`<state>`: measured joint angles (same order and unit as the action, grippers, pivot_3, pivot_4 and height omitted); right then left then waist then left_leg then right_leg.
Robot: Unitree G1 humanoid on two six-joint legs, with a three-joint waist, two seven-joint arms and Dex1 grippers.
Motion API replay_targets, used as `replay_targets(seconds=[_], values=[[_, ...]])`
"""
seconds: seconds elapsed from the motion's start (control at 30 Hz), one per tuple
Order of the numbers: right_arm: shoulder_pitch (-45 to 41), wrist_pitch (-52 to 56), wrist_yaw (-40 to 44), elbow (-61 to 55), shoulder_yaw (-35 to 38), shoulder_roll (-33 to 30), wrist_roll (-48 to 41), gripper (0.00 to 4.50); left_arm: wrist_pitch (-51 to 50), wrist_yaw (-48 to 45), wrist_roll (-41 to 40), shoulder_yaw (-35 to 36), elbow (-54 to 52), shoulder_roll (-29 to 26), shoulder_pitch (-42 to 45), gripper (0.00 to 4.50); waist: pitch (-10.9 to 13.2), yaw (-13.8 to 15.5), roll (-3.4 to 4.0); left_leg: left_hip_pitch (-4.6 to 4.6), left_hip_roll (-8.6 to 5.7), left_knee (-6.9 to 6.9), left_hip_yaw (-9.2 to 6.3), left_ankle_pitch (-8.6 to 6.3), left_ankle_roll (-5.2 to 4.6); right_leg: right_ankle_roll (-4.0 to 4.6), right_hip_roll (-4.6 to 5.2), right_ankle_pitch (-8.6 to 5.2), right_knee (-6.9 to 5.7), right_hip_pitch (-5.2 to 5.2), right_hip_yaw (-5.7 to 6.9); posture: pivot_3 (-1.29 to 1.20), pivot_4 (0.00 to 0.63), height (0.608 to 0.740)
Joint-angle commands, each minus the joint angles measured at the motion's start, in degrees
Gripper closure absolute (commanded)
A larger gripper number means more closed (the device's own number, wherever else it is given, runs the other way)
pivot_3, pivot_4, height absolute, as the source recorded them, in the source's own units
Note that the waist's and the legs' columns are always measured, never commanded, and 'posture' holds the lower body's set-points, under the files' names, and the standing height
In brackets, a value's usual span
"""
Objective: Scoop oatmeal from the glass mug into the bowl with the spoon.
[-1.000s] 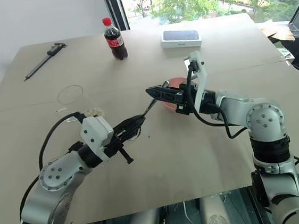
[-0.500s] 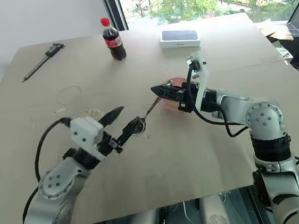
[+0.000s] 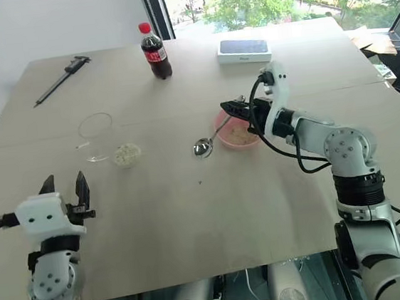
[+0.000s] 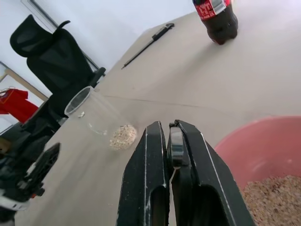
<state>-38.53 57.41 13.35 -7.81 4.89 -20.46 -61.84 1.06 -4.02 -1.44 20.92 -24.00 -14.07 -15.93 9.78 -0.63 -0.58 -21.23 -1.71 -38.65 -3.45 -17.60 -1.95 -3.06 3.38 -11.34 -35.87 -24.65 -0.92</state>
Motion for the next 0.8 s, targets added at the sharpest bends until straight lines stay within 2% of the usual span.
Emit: replay_targets(seconds=[0.03,0.3,0.8], values=[[-1.84,-0.8,0.63,-1.77,2.12,0.6,-0.28,4.5,1.4,-1.24,-0.75,2.09,4.02,-2.38,2.15,2.07,0.0,-0.16,-0.01,-0.01,0.0,0.0,0.02,0.0,0.0,0.0,0.01,0.0,0.02,-0.01,-0.02,0.0,0.15,0.74],[-2.11,-1.19,-0.54,-2.44,3.12,2.1,0.61,4.5,-0.55,-5.61,-1.67,0.68,9.17,-6.74,9.02,2.07,-0.03,-0.14,-0.01,-0.58,-0.02,-0.07,0.03,0.15,0.27,-0.01,0.14,0.02,-0.08,-0.58,-0.02,0.0,0.15,0.74],[-1.28,-1.38,-1.38,-3.34,3.84,3.77,1.59,4.5,-1.34,-5.52,-1.99,1.46,16.3,-8.58,15.71,2.07,-0.03,-0.13,-0.01,-0.74,-0.04,-0.08,0.04,0.17,0.29,0.0,0.19,0.03,-0.18,-0.78,-0.04,0.0,0.15,0.74]])
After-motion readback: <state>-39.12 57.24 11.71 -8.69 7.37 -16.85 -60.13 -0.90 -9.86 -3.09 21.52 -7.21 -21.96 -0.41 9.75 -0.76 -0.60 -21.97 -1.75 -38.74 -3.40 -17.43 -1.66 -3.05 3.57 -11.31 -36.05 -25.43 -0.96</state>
